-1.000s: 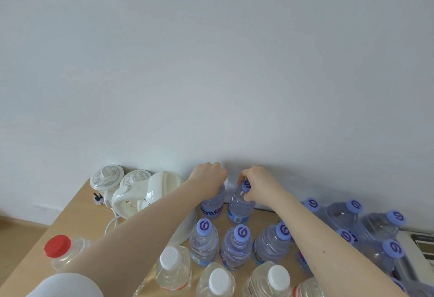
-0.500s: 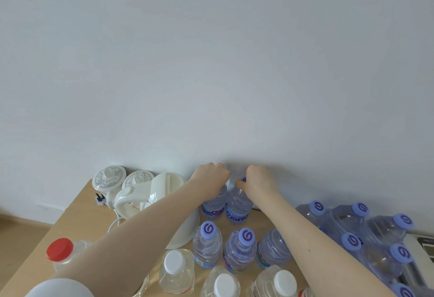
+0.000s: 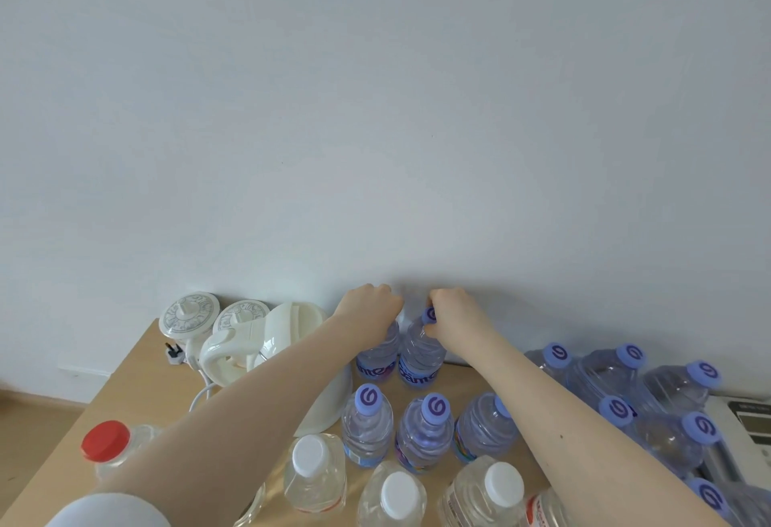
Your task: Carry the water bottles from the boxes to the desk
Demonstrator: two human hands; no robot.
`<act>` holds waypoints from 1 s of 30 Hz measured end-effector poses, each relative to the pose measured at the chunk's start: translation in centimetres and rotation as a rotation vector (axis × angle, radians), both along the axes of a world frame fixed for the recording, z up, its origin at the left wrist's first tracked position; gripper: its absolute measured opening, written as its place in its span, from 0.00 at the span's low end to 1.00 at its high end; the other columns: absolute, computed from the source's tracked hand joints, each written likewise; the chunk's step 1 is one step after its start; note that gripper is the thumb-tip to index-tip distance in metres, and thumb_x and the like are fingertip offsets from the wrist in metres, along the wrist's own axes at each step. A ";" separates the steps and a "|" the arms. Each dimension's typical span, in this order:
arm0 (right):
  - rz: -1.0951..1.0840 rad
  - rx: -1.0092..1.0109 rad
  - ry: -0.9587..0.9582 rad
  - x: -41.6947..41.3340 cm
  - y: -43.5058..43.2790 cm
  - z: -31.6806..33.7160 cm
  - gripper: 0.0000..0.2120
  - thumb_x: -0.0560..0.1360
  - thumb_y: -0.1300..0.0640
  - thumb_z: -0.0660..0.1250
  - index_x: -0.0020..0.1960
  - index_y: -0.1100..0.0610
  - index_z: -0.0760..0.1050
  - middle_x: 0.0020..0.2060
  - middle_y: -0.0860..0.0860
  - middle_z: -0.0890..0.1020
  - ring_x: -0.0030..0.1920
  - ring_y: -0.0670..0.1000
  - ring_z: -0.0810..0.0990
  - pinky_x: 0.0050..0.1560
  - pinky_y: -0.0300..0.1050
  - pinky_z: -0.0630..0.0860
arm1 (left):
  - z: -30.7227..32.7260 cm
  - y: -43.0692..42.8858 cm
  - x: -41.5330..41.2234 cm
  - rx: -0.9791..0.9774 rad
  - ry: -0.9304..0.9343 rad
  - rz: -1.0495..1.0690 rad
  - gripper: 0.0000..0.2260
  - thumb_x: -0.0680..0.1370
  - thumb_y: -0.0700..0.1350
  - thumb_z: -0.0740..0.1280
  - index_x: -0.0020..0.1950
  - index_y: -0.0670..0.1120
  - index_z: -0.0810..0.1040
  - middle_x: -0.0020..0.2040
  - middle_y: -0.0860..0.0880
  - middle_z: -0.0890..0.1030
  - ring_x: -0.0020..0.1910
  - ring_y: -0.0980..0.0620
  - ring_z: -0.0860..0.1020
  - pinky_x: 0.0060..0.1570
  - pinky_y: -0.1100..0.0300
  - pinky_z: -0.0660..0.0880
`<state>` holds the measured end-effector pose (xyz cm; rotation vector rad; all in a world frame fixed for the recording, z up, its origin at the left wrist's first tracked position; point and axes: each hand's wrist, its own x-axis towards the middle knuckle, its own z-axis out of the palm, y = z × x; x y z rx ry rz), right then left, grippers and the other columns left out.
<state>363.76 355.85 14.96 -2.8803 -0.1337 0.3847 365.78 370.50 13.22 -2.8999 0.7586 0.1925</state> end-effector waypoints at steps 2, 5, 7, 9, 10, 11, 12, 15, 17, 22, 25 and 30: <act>-0.005 -0.006 -0.001 0.0 0.1 -0.2 0.17 0.75 0.66 0.63 0.31 0.55 0.62 0.32 0.50 0.68 0.40 0.55 0.71 0.28 0.41 0.60 | 0.0 0.1 0.0 -0.002 -0.001 0.000 0.10 0.82 0.42 0.58 0.61 0.42 0.74 0.57 0.42 0.74 0.54 0.42 0.75 0.43 0.56 0.69; -0.025 -0.006 0.000 0.2 0.3 -0.3 0.18 0.74 0.67 0.63 0.30 0.56 0.61 0.29 0.50 0.65 0.38 0.55 0.68 0.25 0.38 0.57 | 0.0 0.2 -0.1 -0.010 0.014 -0.005 0.10 0.82 0.42 0.58 0.61 0.41 0.73 0.57 0.42 0.74 0.54 0.42 0.75 0.43 0.55 0.69; -0.030 -0.007 0.003 0.3 0.4 -0.3 0.19 0.73 0.68 0.62 0.28 0.56 0.60 0.27 0.50 0.63 0.37 0.55 0.66 0.25 0.39 0.56 | 0.1 0.3 -0.1 -0.019 0.033 -0.007 0.11 0.82 0.42 0.58 0.61 0.41 0.74 0.57 0.42 0.74 0.54 0.42 0.75 0.44 0.55 0.70; -0.033 -0.007 -0.004 0.4 0.6 -0.5 0.19 0.73 0.69 0.62 0.28 0.56 0.60 0.26 0.51 0.63 0.37 0.54 0.65 0.25 0.39 0.56 | 0.3 0.4 0.0 -0.025 0.043 -0.009 0.11 0.81 0.41 0.58 0.61 0.41 0.74 0.58 0.42 0.74 0.54 0.42 0.75 0.45 0.54 0.71; -0.039 -0.010 -0.001 0.5 0.6 -0.6 0.19 0.73 0.69 0.62 0.28 0.56 0.60 0.26 0.51 0.63 0.37 0.55 0.65 0.25 0.40 0.56 | 0.4 0.4 0.0 -0.028 0.046 -0.008 0.11 0.81 0.41 0.58 0.61 0.41 0.74 0.58 0.42 0.74 0.54 0.42 0.75 0.45 0.54 0.71; -0.047 -0.007 0.004 0.5 0.6 -0.7 0.19 0.72 0.69 0.62 0.28 0.56 0.60 0.27 0.51 0.64 0.37 0.55 0.66 0.25 0.40 0.56 | 0.4 0.4 0.0 -0.029 0.050 -0.008 0.11 0.81 0.41 0.58 0.61 0.41 0.74 0.57 0.42 0.75 0.54 0.42 0.75 0.46 0.54 0.71; -0.053 -0.002 0.005 0.6 0.6 -0.9 0.19 0.72 0.69 0.62 0.28 0.56 0.60 0.27 0.51 0.64 0.37 0.55 0.66 0.25 0.40 0.56 | 0.4 0.3 0.0 -0.029 0.053 -0.008 0.11 0.81 0.41 0.58 0.61 0.41 0.74 0.57 0.42 0.75 0.54 0.42 0.75 0.46 0.54 0.71; -0.066 -0.007 0.008 0.7 0.6 -0.8 0.19 0.74 0.68 0.63 0.28 0.57 0.60 0.27 0.51 0.64 0.37 0.55 0.66 0.25 0.40 0.56 | 0.4 0.1 0.1 -0.015 0.056 -0.012 0.11 0.81 0.40 0.59 0.61 0.42 0.74 0.58 0.43 0.75 0.54 0.42 0.75 0.46 0.54 0.71; -0.074 -0.012 0.005 0.7 0.4 -0.7 0.19 0.75 0.66 0.64 0.29 0.57 0.61 0.27 0.51 0.64 0.37 0.55 0.67 0.25 0.40 0.57 | 0.4 0.1 0.3 0.005 0.055 -0.018 0.10 0.81 0.39 0.59 0.60 0.42 0.74 0.58 0.43 0.74 0.55 0.42 0.75 0.44 0.55 0.70; -0.110 -0.005 0.009 1.0 0.5 -1.2 0.19 0.75 0.66 0.64 0.29 0.58 0.60 0.28 0.52 0.65 0.37 0.55 0.68 0.25 0.41 0.57 | 0.2 -0.2 0.5 0.006 0.052 -0.013 0.09 0.81 0.39 0.59 0.60 0.42 0.74 0.57 0.43 0.74 0.54 0.43 0.75 0.44 0.56 0.70; -0.107 0.002 0.014 1.0 0.6 -1.4 0.19 0.74 0.66 0.64 0.29 0.57 0.60 0.27 0.52 0.65 0.37 0.54 0.67 0.26 0.41 0.57 | 0.1 -0.2 0.5 -0.005 0.052 -0.014 0.09 0.81 0.40 0.59 0.60 0.42 0.74 0.57 0.43 0.75 0.54 0.43 0.75 0.46 0.55 0.72; -0.119 0.011 0.010 0.9 0.6 -1.5 0.19 0.72 0.67 0.63 0.28 0.57 0.59 0.30 0.54 0.66 0.37 0.53 0.65 0.32 0.42 0.61 | 0.1 0.0 0.4 -0.014 0.060 -0.014 0.10 0.81 0.40 0.58 0.61 0.42 0.73 0.58 0.43 0.74 0.55 0.42 0.74 0.46 0.55 0.70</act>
